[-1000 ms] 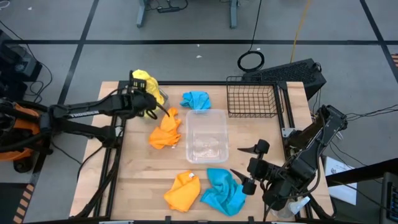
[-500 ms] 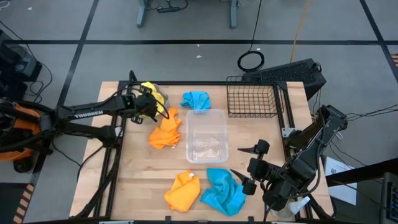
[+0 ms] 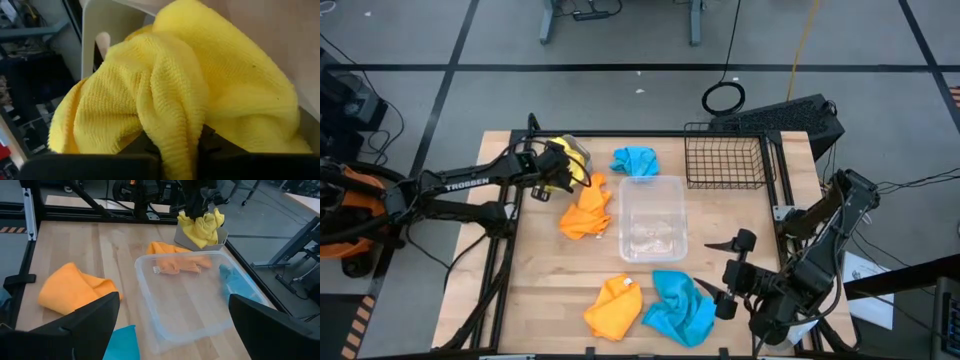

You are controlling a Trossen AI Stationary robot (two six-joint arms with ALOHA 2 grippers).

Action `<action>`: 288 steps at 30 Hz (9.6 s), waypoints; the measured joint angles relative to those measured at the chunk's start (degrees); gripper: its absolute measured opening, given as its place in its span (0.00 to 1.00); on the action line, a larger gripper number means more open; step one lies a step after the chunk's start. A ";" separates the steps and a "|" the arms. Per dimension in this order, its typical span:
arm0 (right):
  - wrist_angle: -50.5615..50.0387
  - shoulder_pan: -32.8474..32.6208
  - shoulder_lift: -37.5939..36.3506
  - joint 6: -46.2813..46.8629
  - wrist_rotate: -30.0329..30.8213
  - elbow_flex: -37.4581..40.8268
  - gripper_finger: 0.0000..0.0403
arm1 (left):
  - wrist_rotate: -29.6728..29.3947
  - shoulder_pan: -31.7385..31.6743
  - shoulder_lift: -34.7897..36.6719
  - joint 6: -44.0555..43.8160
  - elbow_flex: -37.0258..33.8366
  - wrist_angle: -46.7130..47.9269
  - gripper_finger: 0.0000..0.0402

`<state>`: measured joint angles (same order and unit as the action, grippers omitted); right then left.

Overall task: Sort microfiber towel by color & place in baskets
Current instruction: Put the yellow towel into the gray bin, then put the top orange towel into the black wire basket

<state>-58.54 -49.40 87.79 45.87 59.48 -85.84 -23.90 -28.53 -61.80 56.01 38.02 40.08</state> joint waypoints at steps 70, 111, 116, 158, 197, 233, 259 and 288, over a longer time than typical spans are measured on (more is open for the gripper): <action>7.21 -0.18 -0.02 -6.37 5.10 4.17 0.91 | 5.17 -5.22 -0.26 -58.58 21.92 9.74 0.01; 7.74 -1.39 -0.04 -6.06 4.90 4.17 0.91 | 22.12 -11.56 -14.15 -61.29 11.20 5.11 0.00; 7.74 -1.39 -0.04 -6.06 4.97 4.17 0.91 | 21.88 -11.47 -7.37 -61.70 11.80 5.51 0.00; 7.50 -1.34 -0.04 -5.64 3.48 4.17 0.91 | 23.21 -10.34 1.15 -57.20 11.08 8.56 0.04; 7.72 -1.34 -0.04 -6.03 3.27 4.17 0.91 | 22.05 -14.89 -11.54 -50.55 2.84 -2.52 0.01; 7.67 -1.76 -0.04 -6.05 3.42 4.17 0.91 | 15.91 -15.01 -10.83 -47.24 10.84 -6.62 0.01; 7.51 -2.24 -0.04 -5.90 3.44 4.20 0.91 | 15.34 -15.37 -6.80 -49.60 14.82 -0.12 0.01; 7.28 0.60 -0.02 -7.77 6.82 4.20 0.91 | 19.15 -15.64 -6.68 -55.42 13.99 -2.05 0.01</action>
<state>-51.27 -48.80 87.77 38.09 66.30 -81.65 -4.75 -44.18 -68.48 0.58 52.01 38.03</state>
